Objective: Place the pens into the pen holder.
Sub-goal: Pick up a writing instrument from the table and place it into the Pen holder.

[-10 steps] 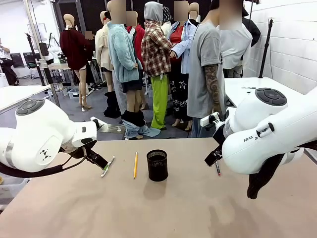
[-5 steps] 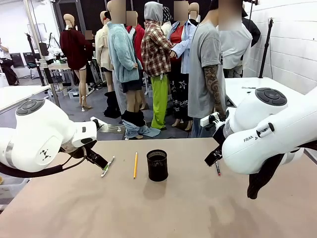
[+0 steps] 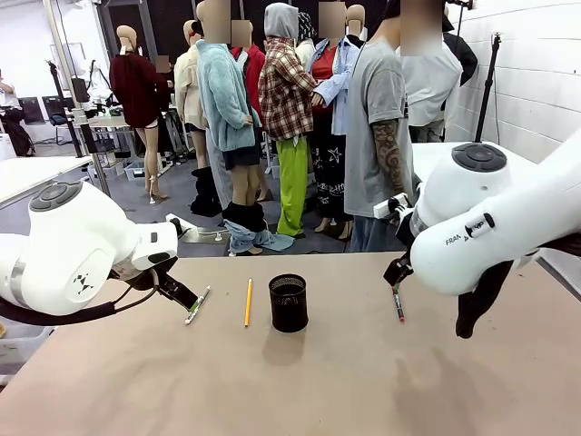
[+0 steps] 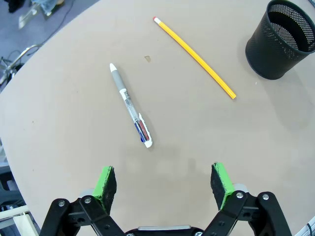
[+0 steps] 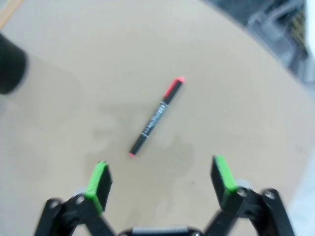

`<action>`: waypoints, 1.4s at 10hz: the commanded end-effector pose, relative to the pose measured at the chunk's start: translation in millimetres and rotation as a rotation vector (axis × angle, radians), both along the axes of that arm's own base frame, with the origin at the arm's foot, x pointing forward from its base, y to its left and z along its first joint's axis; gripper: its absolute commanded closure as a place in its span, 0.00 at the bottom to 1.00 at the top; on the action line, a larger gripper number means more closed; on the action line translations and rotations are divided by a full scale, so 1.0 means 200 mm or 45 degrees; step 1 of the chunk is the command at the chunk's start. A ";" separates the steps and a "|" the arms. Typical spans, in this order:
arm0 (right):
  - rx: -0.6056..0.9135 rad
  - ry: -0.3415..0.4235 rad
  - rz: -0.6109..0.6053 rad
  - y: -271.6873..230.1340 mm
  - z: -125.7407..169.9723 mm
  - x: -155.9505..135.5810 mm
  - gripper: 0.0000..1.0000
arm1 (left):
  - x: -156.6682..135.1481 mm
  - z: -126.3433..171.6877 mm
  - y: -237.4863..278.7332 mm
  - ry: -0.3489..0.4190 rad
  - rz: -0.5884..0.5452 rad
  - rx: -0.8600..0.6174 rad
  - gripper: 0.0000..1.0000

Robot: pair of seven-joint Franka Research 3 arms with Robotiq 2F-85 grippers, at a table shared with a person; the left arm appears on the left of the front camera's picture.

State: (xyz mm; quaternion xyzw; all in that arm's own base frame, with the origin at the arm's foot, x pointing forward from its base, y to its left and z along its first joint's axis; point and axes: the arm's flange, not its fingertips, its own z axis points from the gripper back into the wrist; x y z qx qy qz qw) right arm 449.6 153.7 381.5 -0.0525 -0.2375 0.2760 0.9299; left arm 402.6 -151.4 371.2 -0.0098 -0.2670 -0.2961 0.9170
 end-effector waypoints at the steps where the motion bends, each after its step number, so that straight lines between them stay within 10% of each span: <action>1: -0.081 0.152 -0.087 0.19 -0.08 0.14 0.00 | 0.00 0.00 0.00 0.000 0.002 -0.001 0.00; 14: 0.041 0.489 -0.398 0.07 -0.26 0.49 0.00 | 0.00 0.00 0.00 0.000 0.002 -0.001 0.00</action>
